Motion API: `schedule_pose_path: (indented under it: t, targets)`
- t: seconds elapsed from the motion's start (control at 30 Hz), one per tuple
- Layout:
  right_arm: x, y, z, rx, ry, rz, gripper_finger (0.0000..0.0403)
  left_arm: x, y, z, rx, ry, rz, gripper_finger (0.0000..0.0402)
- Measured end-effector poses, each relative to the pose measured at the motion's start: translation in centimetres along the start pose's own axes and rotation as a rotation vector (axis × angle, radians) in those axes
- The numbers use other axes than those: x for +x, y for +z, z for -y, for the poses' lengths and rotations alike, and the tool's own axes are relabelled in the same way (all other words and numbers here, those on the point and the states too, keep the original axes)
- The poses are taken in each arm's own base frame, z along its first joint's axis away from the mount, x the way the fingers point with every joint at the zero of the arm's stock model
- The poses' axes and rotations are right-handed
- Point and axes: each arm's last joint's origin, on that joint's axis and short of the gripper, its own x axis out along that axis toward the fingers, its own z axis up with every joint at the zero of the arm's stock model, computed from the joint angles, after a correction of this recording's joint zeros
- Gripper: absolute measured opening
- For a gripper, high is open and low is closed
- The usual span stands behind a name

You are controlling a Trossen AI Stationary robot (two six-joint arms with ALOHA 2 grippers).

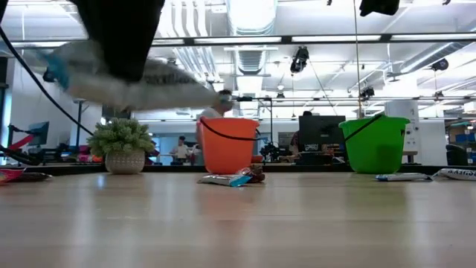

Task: Organize candy in baskets
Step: Put the white chocolate bar into the orange bucket

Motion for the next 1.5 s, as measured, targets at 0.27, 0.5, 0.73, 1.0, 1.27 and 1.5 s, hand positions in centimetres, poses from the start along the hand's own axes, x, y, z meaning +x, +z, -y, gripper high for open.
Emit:
schedule_pose_path:
  t: [0.27, 0.5, 0.73, 1.0, 1.27, 1.5]
  targets:
    - [0.2, 0.2, 0.1, 0.002, 0.0, -0.003, 0.007, -2.9, 1.2, -1.3, 0.049, -0.022, 0.075, 0.0001]
    - [0.6, 0.5, 0.3, 0.006, 0.001, -0.017, 0.007, -6.4, 2.0, -2.9, 0.069, -0.036, 0.228, 0.0]
    - [1.0, 0.7, 0.4, 0.009, 0.002, -0.028, 0.007, -9.2, 2.5, -4.5, 0.065, -0.032, 0.372, 0.0]
    - [1.5, 1.2, 0.6, -0.016, 0.005, -0.02, 0.007, -11.7, 4.0, -6.7, 0.097, 0.039, 0.529, 0.0]
    - [1.6, 1.7, 0.1, -0.061, 0.045, 0.026, 0.0073, -14.5, 7.2, -9.8, 0.196, 0.11, 0.621, 0.0]
    - [2.6, 2.6, -1.3, -0.165, 0.1, 0.038, 0.0117, -18.1, 9.5, -13.9, 0.234, 0.152, 0.69, 0.0]
